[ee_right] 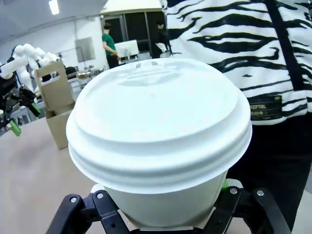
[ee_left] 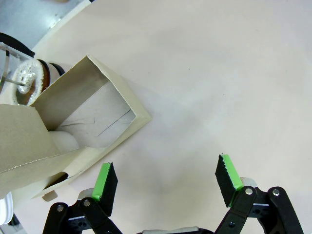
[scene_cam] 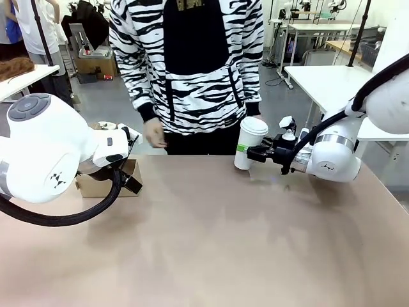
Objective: Pour a drink into a cup and package it in a carrier.
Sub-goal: When a person places the Paper Cup Lid on the 600 ml Paper Cup , lift the 600 ml Paper Cup.
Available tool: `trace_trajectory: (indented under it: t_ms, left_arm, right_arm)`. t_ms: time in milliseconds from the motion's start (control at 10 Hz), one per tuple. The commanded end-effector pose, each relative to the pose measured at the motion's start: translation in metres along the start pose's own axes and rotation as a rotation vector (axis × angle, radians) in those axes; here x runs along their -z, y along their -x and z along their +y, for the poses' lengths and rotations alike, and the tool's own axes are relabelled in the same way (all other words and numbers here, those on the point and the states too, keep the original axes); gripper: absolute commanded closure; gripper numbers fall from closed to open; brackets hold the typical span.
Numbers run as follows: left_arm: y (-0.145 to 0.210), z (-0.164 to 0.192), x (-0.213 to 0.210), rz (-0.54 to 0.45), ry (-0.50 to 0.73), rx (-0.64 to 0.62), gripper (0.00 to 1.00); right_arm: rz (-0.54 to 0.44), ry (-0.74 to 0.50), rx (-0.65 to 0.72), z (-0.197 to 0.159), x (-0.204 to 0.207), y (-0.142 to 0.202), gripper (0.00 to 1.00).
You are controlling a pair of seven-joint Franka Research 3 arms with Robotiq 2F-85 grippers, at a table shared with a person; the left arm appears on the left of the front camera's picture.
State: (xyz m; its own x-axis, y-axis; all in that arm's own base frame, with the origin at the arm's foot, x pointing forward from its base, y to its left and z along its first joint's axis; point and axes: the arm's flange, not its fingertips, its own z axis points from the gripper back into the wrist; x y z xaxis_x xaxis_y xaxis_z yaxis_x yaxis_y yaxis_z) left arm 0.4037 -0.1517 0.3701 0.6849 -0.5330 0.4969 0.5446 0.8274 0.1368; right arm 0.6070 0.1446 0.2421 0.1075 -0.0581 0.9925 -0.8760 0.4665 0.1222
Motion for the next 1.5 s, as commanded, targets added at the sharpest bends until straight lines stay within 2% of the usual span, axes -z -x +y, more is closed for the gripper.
trace_trajectory:
  t_ms: [0, 600, 1000, 1200, 1400]
  left_arm:
    - [0.0, 0.0, 0.0, -0.002, 0.002, 0.0, 0.0]
    - [0.0, 0.0, 0.0, -0.002, 0.002, 0.0, 0.0]
    - [0.0, 0.0, 0.0, -0.002, 0.002, 0.0, 0.0]
    - [0.0, 0.0, 0.0, -0.002, 0.002, 0.0, 0.0]
    - [0.0, 0.0, 0.0, -0.002, 0.002, 0.0, 0.0]
  right_arm:
    - [-0.004, 0.002, 0.0, 0.0, 0.003, -0.006, 0.2]
    - [0.0, 0.0, 0.0, 0.0, 0.0, 0.0, 0.2]
    - [0.026, -0.049, -0.063, 0.051, -0.019, -0.123, 0.2]
    - [0.124, -0.057, -0.067, 0.091, -0.037, -0.193, 0.2]
    - [0.199, -0.037, -0.105, 0.123, -0.053, -0.242, 0.2]
